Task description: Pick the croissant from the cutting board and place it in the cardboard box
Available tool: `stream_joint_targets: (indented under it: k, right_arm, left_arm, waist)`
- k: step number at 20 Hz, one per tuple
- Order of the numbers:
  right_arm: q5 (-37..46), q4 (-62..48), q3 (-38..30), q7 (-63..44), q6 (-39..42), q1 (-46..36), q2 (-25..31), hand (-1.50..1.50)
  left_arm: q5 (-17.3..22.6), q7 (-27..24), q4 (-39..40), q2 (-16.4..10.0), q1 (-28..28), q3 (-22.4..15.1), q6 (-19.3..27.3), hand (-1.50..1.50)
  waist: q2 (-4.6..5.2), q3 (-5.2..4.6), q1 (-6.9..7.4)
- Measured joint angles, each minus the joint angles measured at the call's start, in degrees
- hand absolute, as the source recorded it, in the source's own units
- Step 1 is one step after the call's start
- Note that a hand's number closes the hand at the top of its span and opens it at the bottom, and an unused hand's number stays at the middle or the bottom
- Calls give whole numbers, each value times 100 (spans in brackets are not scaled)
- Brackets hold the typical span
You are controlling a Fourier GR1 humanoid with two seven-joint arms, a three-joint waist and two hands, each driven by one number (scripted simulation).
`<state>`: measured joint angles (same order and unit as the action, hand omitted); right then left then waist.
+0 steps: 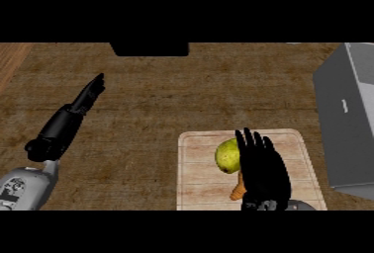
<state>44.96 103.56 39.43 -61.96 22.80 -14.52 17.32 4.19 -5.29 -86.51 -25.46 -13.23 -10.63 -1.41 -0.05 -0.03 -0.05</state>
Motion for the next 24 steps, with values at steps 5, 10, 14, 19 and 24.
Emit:
stream_joint_targets:
  k: [5, 10, 14, 19, 24]
  right_arm:
    - [298, -163, -199, 169, 76, 192, -47, -150]
    - [557, -329, -411, 363, 108, 368, -241, -150]
    - [722, -286, -534, 667, 197, 598, -221, 150]
    - [1222, -609, -476, 1243, -130, 494, -192, 150]
    - [1756, -643, -322, 1420, -306, 448, -268, 150]
  left_arm:
    - [-105, -9, 6, 87, 23, 58, -42, 0]
    - [-232, 56, -164, 192, 116, 118, -106, 0]
    - [-351, 65, -177, 289, 150, 234, -231, 0]
    - [-443, -53, -2, 388, 74, 404, -401, 0]
    - [-543, 82, -39, 491, -32, 530, -482, 0]
  waist:
    - [0, 1, -4]
    - [0, 2, 5]
    - [0, 2, 1]
    - [-21, -17, 7]
    - [-25, -20, 4]
